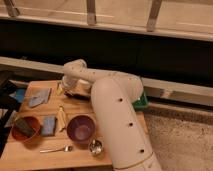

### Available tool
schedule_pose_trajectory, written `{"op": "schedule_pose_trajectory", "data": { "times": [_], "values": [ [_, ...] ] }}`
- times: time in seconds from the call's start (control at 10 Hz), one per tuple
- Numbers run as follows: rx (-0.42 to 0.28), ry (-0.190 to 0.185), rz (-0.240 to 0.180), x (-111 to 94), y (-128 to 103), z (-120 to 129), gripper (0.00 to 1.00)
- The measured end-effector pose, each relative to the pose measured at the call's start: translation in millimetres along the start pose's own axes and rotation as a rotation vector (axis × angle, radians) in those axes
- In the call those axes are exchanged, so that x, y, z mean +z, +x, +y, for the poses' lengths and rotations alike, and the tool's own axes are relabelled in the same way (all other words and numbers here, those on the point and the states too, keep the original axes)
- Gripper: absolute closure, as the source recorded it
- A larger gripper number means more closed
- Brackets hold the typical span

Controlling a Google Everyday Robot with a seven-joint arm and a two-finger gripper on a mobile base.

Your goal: Place brush in metal cup

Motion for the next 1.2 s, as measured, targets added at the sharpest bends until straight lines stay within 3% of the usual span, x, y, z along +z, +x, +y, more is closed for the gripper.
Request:
{"op": "schedule_pose_trajectory", "data": {
  "times": [0.3, 0.9, 1.2],
  "values": [
    [0.005, -0.002, 0.041, 17.6, 6.5, -5.9, 0.39],
    [-0.001, 0.006, 0.058, 13.4, 11.4, -5.3, 0.96],
    [-0.007, 0.04, 0.074, 27.1, 11.1, -5.2, 1.0]
  ]
}}
